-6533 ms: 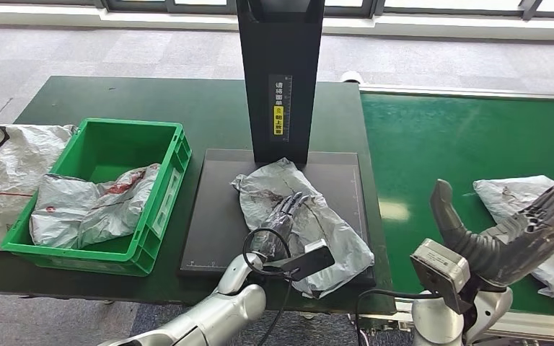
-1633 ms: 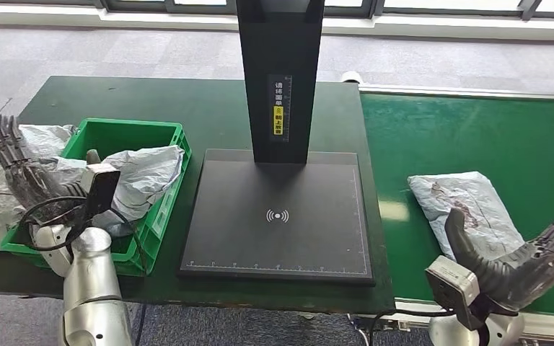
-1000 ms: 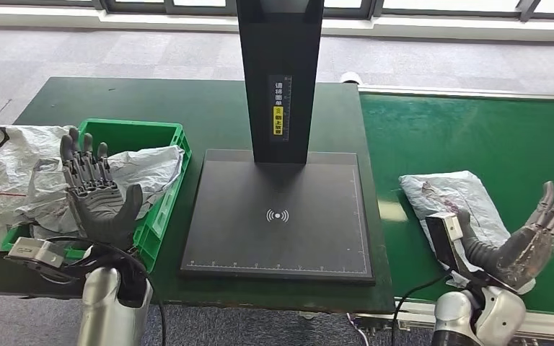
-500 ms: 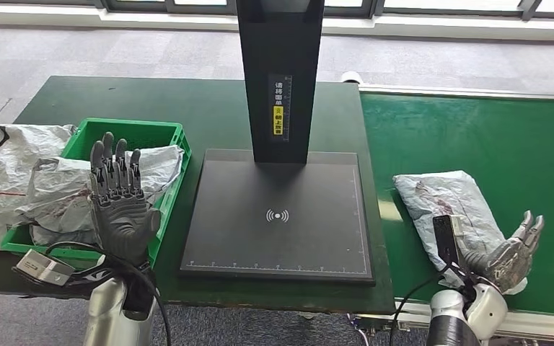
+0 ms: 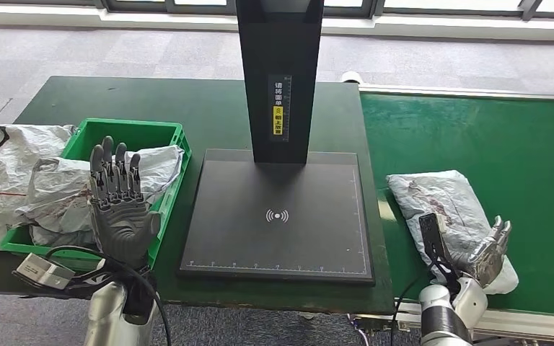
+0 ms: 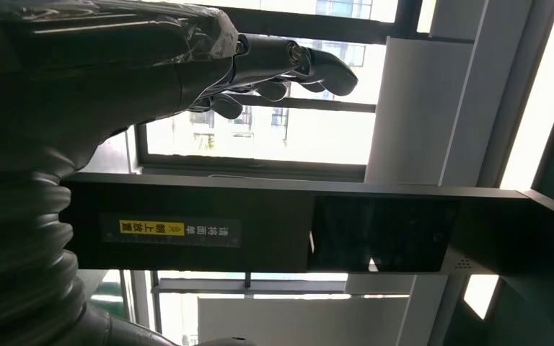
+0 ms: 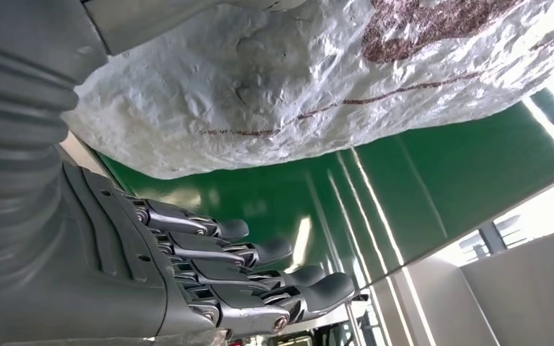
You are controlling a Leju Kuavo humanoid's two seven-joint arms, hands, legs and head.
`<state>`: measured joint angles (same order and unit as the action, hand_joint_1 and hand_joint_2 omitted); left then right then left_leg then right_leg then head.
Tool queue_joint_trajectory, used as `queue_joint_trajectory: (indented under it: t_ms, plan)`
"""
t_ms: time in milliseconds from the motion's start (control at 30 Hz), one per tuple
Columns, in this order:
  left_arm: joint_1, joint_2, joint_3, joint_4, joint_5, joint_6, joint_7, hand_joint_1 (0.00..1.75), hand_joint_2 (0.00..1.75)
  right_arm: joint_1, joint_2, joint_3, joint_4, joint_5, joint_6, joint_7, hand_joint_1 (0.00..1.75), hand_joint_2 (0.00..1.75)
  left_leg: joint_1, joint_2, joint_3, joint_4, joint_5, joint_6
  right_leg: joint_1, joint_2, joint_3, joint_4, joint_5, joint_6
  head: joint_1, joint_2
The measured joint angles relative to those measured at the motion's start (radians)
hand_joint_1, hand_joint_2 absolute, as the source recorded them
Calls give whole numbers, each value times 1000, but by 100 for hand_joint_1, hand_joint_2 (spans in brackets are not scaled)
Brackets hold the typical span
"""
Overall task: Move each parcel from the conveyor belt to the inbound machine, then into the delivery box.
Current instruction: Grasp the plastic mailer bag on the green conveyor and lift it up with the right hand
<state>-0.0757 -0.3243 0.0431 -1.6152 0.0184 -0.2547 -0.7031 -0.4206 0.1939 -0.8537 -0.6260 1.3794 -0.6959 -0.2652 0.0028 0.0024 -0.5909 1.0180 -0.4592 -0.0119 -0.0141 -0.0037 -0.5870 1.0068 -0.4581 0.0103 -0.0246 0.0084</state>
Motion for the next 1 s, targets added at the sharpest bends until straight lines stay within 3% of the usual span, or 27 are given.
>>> queue_joint_trajectory:
  t_ms: [400,567,700,1000]
  plan:
    - [25,0,-1,1,-35,34,0,0,175,-36,-34,5,159,18,78,87,0,175,0,0,0,0,0,0,0,-1,0,0,0,0,0,0]
    - [25,0,-11,8,-88,77,1,0,175,-48,-40,32,192,96,144,220,0,175,0,0,0,0,0,0,0,-1,0,0,0,0,0,0]
    - [24,0,-23,13,-100,95,1,0,175,-55,-41,70,209,137,190,311,175,175,0,0,0,0,0,0,0,-1,0,0,0,0,0,0]
    - [24,0,-26,20,-108,111,1,0,175,-63,-44,117,219,146,224,335,175,175,0,0,1,0,0,0,0,0,1,0,0,0,0,0]
